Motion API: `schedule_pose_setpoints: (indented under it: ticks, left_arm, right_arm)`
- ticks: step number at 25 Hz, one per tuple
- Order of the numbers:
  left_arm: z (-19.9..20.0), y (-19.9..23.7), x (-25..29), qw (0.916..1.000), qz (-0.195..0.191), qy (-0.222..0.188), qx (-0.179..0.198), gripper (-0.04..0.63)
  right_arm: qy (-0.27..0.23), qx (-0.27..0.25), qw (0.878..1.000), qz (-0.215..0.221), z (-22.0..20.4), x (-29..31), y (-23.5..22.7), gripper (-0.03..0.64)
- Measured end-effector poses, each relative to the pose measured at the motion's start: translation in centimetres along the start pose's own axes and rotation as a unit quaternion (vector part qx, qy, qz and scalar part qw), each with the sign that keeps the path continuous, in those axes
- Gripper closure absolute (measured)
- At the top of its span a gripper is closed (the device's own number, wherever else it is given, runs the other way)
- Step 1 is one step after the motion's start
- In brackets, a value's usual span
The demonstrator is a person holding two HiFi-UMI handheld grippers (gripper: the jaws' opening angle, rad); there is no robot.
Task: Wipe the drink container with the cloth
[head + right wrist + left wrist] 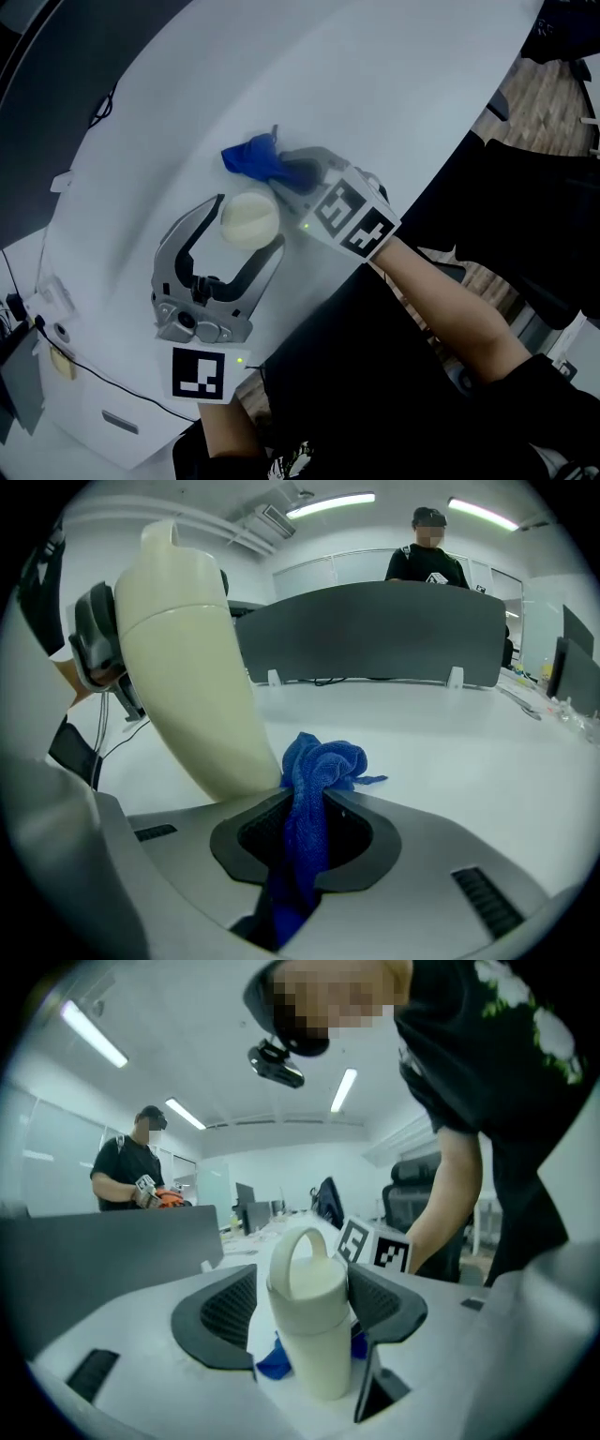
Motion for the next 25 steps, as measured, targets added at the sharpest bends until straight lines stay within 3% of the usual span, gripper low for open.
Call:
schedule_pose_setpoints:
  ticks: [2, 5, 7, 10, 13, 17, 19, 21, 23, 25]
  left_arm:
    - [0.2, -1.0, -0.7, 0.9969, 0.072, 0.031, 0.000, 0.299]
    - [0.6, -2.4, -0.5, 0.9837, 0.171, 0.013, -0.056, 0.299]
    - [0.7, -2.7, 0.4, 0.9761, 0.204, 0.009, -0.074, 0.299]
    - [0.8, -2.3, 1.3, 0.9733, 0.216, 0.013, -0.078, 0.309]
    - [0.6, -2.1, 1.2, 0.9824, 0.174, 0.005, -0.067, 0.321]
    - [-0.3, -0.8, 0.4, 0.9993, 0.026, -0.027, 0.001, 0.325]
    - [-0.7, 0.4, 0.1, 0.9983, -0.040, -0.039, 0.017, 0.325]
    - [-0.9, 1.4, 0.0, 0.9956, -0.079, -0.047, 0.018, 0.325]
    - [-0.8, 1.9, 0.2, 0.9933, -0.101, -0.052, 0.018, 0.328]
    - [-0.6, 2.1, 0.6, 0.9925, -0.107, -0.058, 0.014, 0.328]
  right_arm:
    - [-0.003, -0.003, 1.000, -0.006, -0.1, -0.1, 0.2, 0.568]
    - [-0.005, -0.005, 1.000, -0.017, -0.3, -0.2, 0.2, 0.568]
    - [-0.005, -0.004, 1.000, -0.022, -0.3, -0.1, 0.2, 0.568]
    - [-0.009, -0.006, 1.000, -0.027, 0.0, 0.1, 0.5, 0.568]
    - [-0.018, -0.005, 0.999, -0.030, -0.2, -0.3, 0.7, 0.566]
    - [-0.077, 0.046, 0.996, -0.022, 0.7, -3.5, 1.0, 0.554]
    - [-0.138, 0.074, 0.988, -0.011, 2.3, -7.1, 1.0, 0.554]
    - [-0.201, 0.082, 0.976, 0.007, 4.6, -10.9, 1.2, 0.554]
    - [-0.239, 0.067, 0.969, 0.024, 6.4, -13.0, 1.7, 0.554]
    - [-0.241, 0.061, 0.968, 0.042, 6.7, -12.8, 2.1, 0.554]
Point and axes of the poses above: the fingertips, and each gripper's own axes: x forward along the fingers, y to its left, z out of its top, the point moved 8 cm from there along -x, backward along the fingers, and after that the axes turned 6 degrees about y, right-handed, at the moved point
